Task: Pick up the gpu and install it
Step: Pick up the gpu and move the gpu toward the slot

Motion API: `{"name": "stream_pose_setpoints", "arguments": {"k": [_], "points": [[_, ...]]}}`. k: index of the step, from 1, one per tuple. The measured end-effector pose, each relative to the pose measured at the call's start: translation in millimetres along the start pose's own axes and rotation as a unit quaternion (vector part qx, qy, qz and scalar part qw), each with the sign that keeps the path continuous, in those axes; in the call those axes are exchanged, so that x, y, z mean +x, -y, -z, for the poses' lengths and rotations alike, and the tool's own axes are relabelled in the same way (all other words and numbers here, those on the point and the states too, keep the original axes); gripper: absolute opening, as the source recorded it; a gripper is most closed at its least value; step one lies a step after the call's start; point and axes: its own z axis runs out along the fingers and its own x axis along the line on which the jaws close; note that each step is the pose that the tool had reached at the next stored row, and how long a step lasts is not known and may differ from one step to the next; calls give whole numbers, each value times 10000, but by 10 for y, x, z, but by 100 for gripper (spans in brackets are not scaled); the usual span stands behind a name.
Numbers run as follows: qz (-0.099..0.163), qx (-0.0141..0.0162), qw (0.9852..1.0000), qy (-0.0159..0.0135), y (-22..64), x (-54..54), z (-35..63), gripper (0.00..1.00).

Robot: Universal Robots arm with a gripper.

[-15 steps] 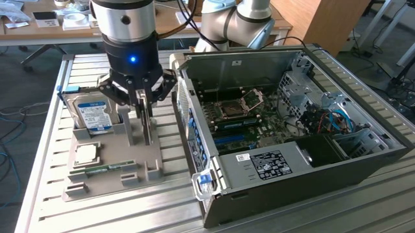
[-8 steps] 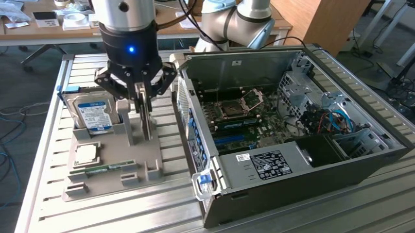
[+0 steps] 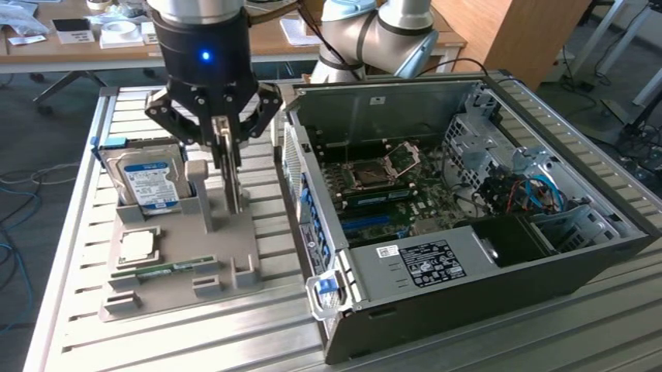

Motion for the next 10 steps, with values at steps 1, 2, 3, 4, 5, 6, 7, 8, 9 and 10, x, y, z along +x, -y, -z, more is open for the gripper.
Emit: {"name": "stream_pose_setpoints", "arguments": {"k": [1, 2, 3, 4, 5, 6, 7, 8, 9, 10], "points": [[0, 1, 10000, -1, -1, -1, 31, 27], [0, 0, 10000, 0, -2, -1, 61, 27], [0, 0, 10000, 0, -3, -2, 90, 27], [0, 0, 10000, 0, -4, -3, 117, 27], [0, 0, 10000, -1, -5, -3, 143, 27], [0, 0, 10000, 0, -6, -4, 166, 27], [0, 0, 10000, 0, -7, -4, 190, 27], [0, 0, 10000, 0, -8, -5, 220, 27], [0, 0, 10000, 0, -9, -6, 250, 27], [0, 0, 10000, 0, -10, -6, 280, 27]]}}
